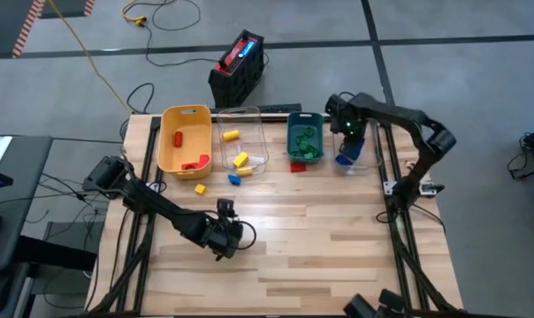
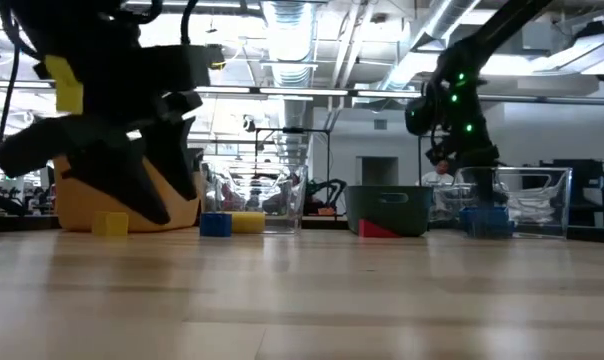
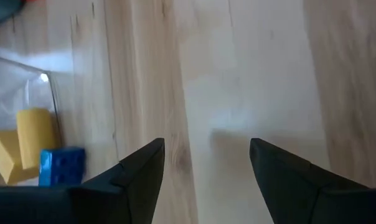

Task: Sort blocks
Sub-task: Put the blue game piece into the right transparent bin, then put the red block into the yellow bin

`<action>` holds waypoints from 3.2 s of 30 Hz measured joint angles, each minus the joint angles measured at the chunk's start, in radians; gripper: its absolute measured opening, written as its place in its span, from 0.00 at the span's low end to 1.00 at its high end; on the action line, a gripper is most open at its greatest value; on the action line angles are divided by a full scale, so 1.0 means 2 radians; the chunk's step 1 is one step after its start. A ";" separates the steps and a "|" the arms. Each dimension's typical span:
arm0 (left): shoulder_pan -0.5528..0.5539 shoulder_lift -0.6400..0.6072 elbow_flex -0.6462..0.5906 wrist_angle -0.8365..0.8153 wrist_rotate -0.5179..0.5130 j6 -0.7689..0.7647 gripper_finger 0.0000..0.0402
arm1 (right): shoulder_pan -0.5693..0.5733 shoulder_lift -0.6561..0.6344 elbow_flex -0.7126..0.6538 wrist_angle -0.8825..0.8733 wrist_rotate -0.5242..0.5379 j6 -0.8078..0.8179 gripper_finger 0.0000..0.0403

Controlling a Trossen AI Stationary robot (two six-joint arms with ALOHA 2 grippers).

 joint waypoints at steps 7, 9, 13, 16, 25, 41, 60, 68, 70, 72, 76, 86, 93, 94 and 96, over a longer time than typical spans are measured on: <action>0.001 0.000 -0.002 0.021 -0.001 -0.003 0.57 | -0.007 0.018 0.000 0.002 -0.005 0.024 0.56; 0.001 0.000 -0.003 0.030 -0.001 0.002 0.57 | -0.005 0.004 0.000 0.001 -0.002 0.031 0.60; 0.006 0.000 -0.003 0.068 -0.001 0.038 0.57 | 0.011 -0.053 0.000 -0.008 0.026 0.059 0.61; 0.020 0.000 -0.003 0.105 -0.001 0.103 0.57 | 0.039 -0.121 0.000 -0.012 0.037 0.101 0.61; 0.115 0.001 0.054 0.102 0.042 0.196 0.57 | 0.268 -0.366 -0.046 0.092 0.066 0.283 0.58; 0.179 0.013 0.090 0.115 0.080 0.392 0.56 | 0.666 -0.361 -0.244 0.361 0.367 0.492 0.58; 0.238 0.197 0.307 0.002 0.083 0.513 0.53 | 0.724 -0.329 -0.233 0.540 0.462 0.363 0.58; 0.253 0.277 0.422 -0.080 0.030 0.557 0.53 | 0.785 -0.358 -0.232 0.552 0.493 0.322 0.58; 0.252 0.292 0.444 -0.090 0.015 0.587 0.53 | 0.799 -0.358 -0.232 0.554 0.519 0.315 0.58; 0.251 0.307 0.462 -0.102 -0.003 0.621 0.53 | 0.809 -0.358 -0.232 0.556 0.534 0.313 0.58; 0.251 0.339 0.485 -0.114 -0.028 0.680 0.53 | 0.815 -0.358 -0.232 0.555 0.540 0.309 0.58; 0.262 0.343 0.505 -0.084 0.005 0.683 0.53 | 0.814 -0.357 -0.232 0.555 0.542 0.298 0.58; 0.266 0.342 0.506 -0.032 0.013 0.614 0.53 | 0.814 -0.357 -0.232 0.557 0.542 0.294 0.58; 0.266 0.341 0.507 -0.037 0.031 0.585 0.53 | 0.814 -0.357 -0.232 0.556 0.542 0.294 0.58; 0.265 0.335 0.508 -0.054 0.077 0.524 0.53 | 0.817 -0.357 -0.232 0.556 0.542 0.295 0.58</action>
